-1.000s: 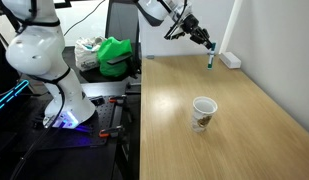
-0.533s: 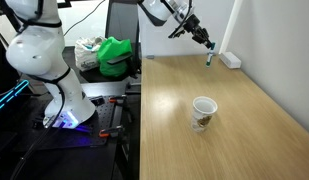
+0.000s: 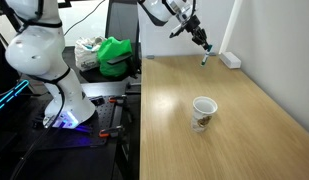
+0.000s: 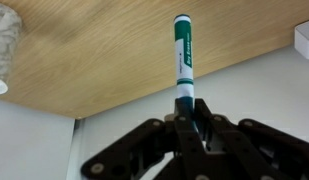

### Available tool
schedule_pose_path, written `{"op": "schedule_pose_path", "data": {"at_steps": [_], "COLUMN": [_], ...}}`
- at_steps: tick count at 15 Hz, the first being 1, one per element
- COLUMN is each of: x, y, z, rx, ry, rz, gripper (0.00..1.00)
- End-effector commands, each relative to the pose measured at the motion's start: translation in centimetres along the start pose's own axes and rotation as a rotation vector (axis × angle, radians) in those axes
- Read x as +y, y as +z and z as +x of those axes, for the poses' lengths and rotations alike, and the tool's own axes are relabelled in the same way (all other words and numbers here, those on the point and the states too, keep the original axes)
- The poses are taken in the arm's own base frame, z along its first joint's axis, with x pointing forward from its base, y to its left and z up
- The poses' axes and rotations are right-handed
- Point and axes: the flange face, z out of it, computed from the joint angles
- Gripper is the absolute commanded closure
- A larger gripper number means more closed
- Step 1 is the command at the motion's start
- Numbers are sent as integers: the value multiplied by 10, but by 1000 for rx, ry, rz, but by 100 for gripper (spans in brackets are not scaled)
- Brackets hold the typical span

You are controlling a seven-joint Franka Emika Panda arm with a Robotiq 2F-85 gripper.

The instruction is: Remove the marker from the mug cup and place it on the table

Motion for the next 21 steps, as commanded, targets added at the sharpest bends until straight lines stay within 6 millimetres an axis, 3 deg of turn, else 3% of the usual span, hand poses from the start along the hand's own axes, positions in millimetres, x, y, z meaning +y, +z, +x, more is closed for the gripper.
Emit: {"op": "schedule_pose_path", "data": {"at_steps": [1, 13, 21], "x": [-2, 7, 1], "y": [3, 24, 54], "z": [11, 21, 32], "rx": [-94, -406, -569], "ry": [-33, -133, -176], "rz": [53, 129, 157], "gripper": [97, 97, 97]}}
